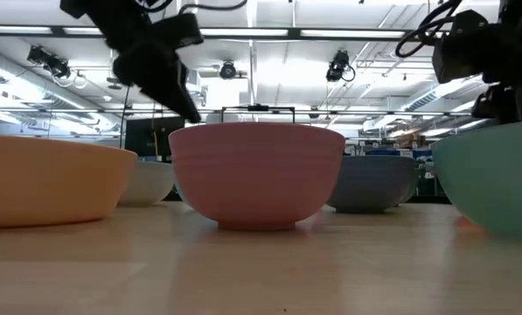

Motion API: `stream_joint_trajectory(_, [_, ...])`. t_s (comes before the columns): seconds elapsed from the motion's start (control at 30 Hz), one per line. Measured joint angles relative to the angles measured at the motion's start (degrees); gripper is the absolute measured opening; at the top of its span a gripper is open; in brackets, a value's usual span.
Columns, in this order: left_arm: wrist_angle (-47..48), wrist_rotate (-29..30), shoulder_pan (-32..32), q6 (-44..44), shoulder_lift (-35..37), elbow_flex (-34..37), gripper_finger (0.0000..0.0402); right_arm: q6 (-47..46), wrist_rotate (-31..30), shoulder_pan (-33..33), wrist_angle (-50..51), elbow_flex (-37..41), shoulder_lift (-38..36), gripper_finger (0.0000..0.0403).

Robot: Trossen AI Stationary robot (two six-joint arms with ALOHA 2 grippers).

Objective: Nest bowls inside each other
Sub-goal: Stack the dark green bowl on top of the light blue bowl

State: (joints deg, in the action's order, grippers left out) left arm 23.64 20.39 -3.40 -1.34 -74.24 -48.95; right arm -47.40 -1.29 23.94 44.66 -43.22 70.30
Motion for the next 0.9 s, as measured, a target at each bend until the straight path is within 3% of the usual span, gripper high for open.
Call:
stream_joint_trajectory(0.3, [-0.12,0.02,-0.04,-2.88,0.02,-6.58,0.0168,8.14,-8.01,0.00,-0.25,0.00,-0.04,0.0178])
stream_joint_trajectory(0.47, [-0.24,0.03,-0.04,-4.16,0.02,-8.83,0.0168,17.51,-10.17,0.02,-4.50,0.00,-0.04,0.0178])
stream_joint_trajectory(0.63, [0.06,0.02,-0.04,-4.09,0.04,-9.09,0.0168,23.41,-8.05,0.04,-8.18,0.01,-0.04,0.0178])
stream_joint_trajectory(0.77, [0.34,0.02,-0.04,-3.14,0.03,-9.09,0.0168,23.48,-4.16,0.00,-9.07,0.02,-0.04,0.0178])
stream_joint_trajectory(0.9, [0.32,0.02,-0.04,-2.97,0.04,-9.12,0.0168,23.47,-4.25,0.33,-9.11,0.00,0.41,0.0178])
